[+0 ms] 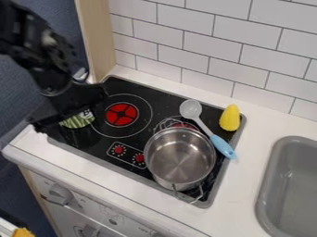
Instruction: He moved the can closer to the left side of the kitchen
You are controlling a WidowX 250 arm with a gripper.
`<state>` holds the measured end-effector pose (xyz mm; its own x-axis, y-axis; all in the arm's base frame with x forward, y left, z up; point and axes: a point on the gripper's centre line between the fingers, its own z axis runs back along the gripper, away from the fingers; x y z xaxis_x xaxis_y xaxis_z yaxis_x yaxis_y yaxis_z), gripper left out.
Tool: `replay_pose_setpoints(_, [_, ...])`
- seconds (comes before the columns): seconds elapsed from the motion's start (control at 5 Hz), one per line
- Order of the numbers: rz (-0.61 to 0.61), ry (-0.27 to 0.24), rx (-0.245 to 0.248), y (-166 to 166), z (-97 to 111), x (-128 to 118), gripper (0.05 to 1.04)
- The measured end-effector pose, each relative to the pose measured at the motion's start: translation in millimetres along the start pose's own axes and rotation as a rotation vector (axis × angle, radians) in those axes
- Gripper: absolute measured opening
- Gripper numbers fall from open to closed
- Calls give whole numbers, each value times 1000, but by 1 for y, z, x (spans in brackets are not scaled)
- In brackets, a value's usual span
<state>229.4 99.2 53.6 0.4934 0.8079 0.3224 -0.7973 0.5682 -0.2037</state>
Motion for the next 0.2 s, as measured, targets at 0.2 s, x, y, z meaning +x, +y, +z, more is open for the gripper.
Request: replay_pose_setpoints(0.2, [-9, 0, 1, 0, 1, 0, 1000])
